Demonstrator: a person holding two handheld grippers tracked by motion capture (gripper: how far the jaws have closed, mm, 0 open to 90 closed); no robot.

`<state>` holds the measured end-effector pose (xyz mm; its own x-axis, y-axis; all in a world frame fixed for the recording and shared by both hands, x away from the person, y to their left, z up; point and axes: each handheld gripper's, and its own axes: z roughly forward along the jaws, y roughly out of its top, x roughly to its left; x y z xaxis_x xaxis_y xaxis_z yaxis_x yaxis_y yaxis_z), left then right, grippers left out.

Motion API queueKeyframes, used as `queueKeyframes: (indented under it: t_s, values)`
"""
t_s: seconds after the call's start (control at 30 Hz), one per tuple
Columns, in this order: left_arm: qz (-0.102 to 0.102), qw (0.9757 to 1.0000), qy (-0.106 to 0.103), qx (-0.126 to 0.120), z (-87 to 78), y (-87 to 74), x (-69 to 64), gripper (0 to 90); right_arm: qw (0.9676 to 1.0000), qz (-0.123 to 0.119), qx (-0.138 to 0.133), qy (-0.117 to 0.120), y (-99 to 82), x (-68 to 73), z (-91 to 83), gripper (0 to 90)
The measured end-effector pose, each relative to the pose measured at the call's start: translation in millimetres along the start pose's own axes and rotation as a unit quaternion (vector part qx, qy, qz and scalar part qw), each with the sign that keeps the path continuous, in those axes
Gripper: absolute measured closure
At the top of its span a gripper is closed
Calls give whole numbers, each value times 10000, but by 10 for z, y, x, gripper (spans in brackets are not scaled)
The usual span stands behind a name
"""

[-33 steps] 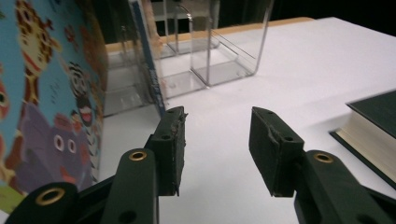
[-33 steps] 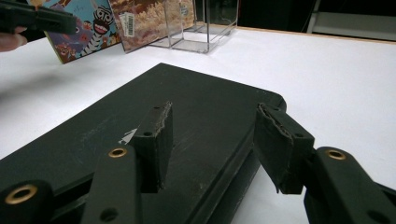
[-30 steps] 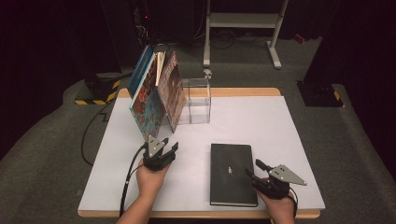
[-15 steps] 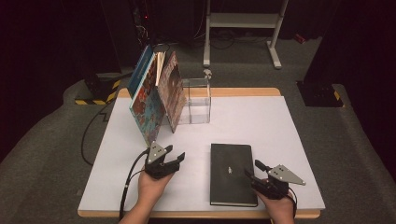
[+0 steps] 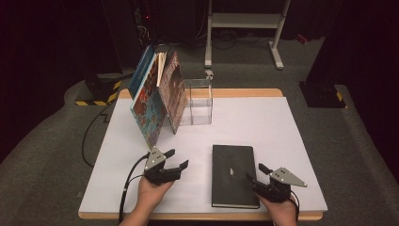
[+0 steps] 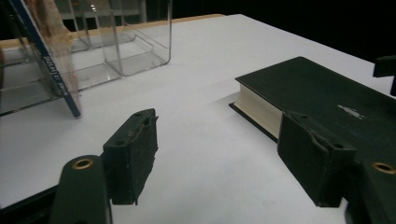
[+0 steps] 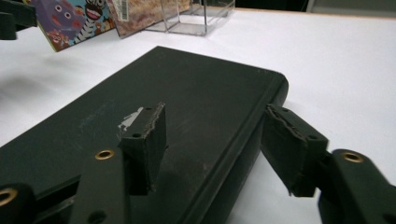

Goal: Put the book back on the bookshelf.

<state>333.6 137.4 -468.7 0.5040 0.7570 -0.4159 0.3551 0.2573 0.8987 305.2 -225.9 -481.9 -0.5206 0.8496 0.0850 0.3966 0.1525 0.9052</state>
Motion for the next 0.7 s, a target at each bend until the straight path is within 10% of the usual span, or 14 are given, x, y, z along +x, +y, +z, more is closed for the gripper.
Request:
queueKeyframes:
  t_s: [0.7]
  values:
    - [77,9992,-390,40,-115,-139,-51,142,9953,561,769,152,-41,150,39,225]
